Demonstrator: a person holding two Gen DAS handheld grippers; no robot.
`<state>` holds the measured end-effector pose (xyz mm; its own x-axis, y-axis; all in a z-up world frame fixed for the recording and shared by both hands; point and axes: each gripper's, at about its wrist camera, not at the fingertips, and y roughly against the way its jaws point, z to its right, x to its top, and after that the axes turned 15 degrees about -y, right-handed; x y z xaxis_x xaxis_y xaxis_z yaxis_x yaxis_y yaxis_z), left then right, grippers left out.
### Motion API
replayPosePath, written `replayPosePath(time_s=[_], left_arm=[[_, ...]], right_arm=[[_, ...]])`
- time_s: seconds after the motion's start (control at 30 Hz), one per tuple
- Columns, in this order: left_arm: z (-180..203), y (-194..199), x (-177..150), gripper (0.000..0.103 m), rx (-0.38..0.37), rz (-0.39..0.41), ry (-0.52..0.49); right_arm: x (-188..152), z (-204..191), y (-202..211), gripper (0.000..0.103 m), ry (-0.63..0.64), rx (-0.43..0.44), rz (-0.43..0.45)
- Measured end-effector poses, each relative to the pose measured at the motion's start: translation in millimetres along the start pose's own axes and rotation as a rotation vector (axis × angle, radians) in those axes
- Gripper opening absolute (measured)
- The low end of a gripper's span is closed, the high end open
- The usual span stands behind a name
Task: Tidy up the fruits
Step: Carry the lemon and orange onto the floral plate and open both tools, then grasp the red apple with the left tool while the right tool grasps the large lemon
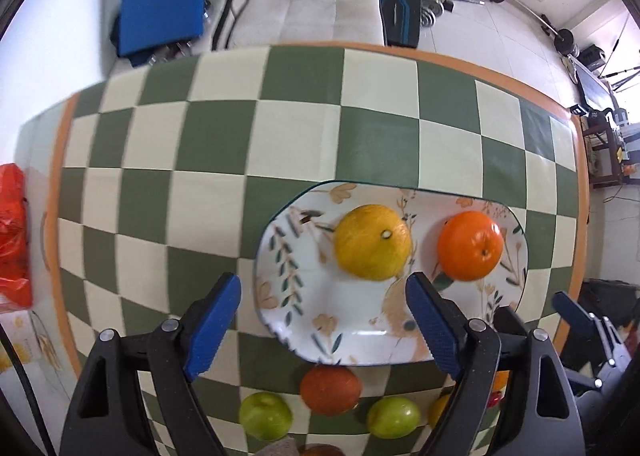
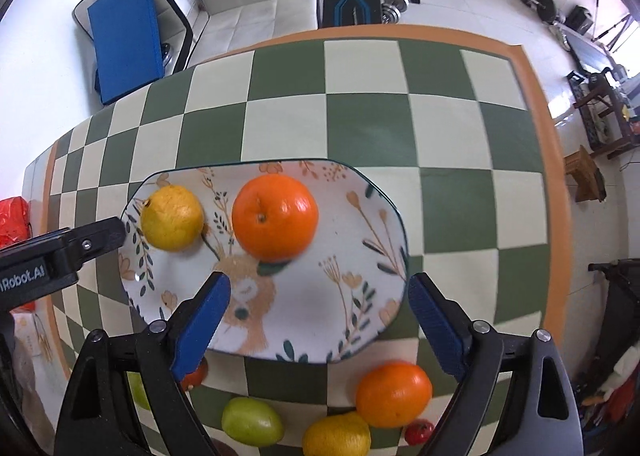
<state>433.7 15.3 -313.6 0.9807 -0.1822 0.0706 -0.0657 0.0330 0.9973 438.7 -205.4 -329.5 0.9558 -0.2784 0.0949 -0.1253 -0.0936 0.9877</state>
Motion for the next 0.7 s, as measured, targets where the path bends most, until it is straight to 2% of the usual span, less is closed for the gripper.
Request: replayPosePath(time_s=[0.2, 0.23, 0.27, 0.7], left_arm=[[7.1, 40.6, -32.8, 0.084, 0.079, 0.1, -0.033], [15.5, 47.7, -22.4, 0.084, 0.086, 0.113, -0.03], [19.2, 52.9, -25.7, 0.084, 0.096, 0.129, -0.028], [43.1, 125.1, -96.7, 0.084, 0.113, 0.273, -0.047]], right_arm=[[-37.8, -6.8, 38.6, 0.093, -0.007, -0.018, 0.083], [-42.3, -11.6, 45.4, 0.093, -0.005, -0.021, 0.096], [-48.0, -10.0, 52.3, 0.093, -0.005, -0.019, 0.108], [-114.6, 2.8, 148.0, 0.093, 0.011, 0.001, 0.251]])
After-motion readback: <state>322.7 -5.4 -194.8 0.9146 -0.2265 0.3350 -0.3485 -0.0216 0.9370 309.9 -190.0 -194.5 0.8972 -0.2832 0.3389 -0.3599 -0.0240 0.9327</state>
